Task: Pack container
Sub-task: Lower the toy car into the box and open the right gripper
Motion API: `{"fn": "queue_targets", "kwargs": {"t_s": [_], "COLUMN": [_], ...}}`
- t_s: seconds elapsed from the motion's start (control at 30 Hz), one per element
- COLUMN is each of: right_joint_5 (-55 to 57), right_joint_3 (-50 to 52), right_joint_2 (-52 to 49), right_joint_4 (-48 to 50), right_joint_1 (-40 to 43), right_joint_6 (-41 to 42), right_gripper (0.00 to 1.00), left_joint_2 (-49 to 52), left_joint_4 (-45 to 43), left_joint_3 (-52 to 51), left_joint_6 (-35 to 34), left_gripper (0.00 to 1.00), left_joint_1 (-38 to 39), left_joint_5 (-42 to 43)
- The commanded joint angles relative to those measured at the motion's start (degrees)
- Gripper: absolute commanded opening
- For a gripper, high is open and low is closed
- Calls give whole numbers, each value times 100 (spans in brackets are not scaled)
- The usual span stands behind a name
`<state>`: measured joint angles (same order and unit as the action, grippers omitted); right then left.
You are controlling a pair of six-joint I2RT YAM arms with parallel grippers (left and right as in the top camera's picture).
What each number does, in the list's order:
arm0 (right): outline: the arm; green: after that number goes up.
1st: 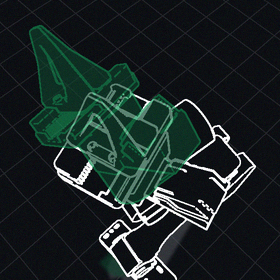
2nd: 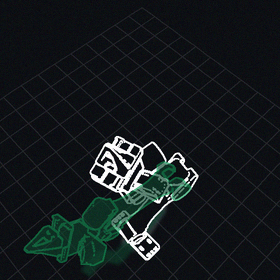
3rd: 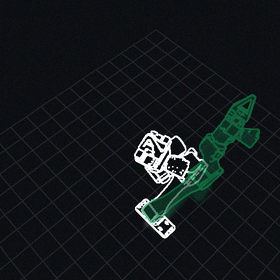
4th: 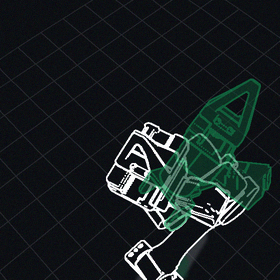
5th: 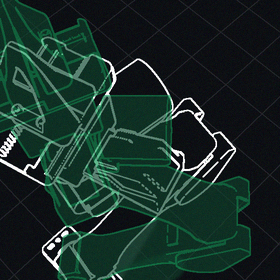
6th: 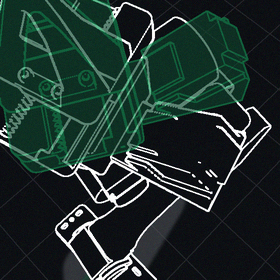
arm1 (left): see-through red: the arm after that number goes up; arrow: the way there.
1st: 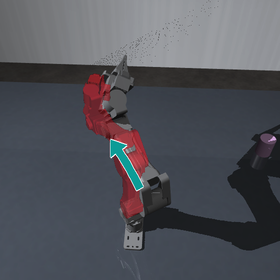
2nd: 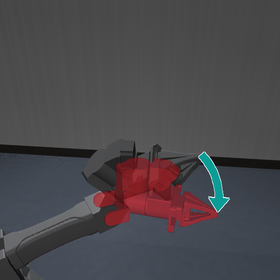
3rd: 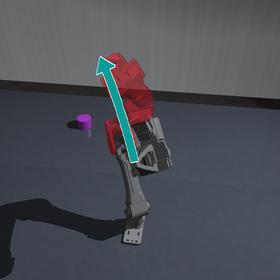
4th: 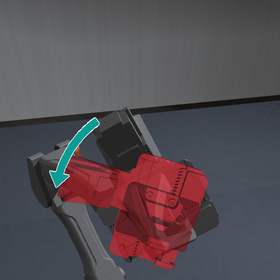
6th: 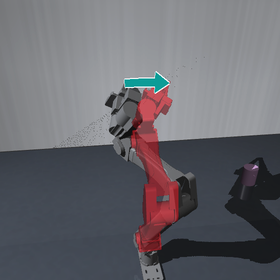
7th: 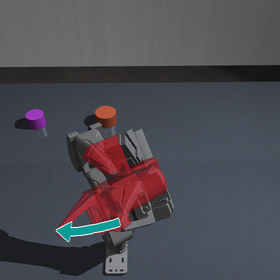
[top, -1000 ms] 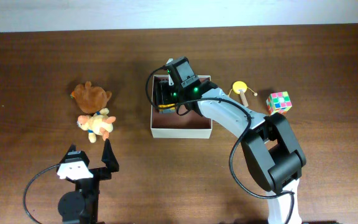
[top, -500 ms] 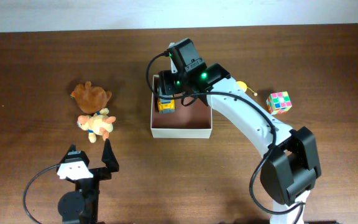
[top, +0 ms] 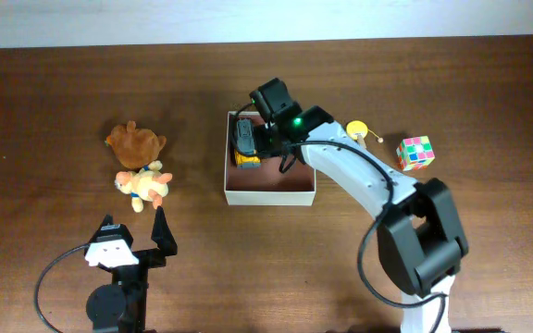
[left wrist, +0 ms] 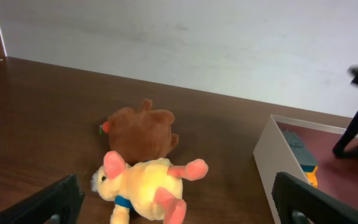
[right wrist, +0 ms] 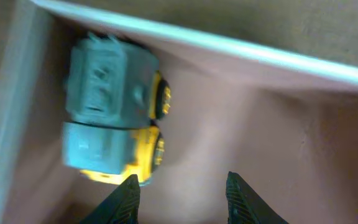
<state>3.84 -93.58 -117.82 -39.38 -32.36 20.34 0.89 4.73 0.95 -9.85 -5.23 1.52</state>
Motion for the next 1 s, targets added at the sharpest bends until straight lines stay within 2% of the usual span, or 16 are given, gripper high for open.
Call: {"fn": "queue_targets", "kwargs": {"t_s": [0.0,0.3,0.7,0.97], "right_joint_5": [247,173,-682,-669], "right_joint_3": [44,44,44,44], "right_joint_2": [-199,-581,-599,-599], "right_joint_4": [13,170,632,636], "right_joint_1": [-24,-31,-31,-15], "right_joint_6": [-15,-11,-11,2], "right_gripper": [40,40,41,41], "left_joint_2": [-46,-46,-48,-46], "left_joint_4": [-2,0,-2,-2], "left_joint_3": [-39,-39,-39,-39], "left_joint_6": [114,114,116,116], "left_gripper": [99,99,99,99], "left_joint_1": [-4,-4,-4,-4], "left_joint_5": [22,22,22,22]}}
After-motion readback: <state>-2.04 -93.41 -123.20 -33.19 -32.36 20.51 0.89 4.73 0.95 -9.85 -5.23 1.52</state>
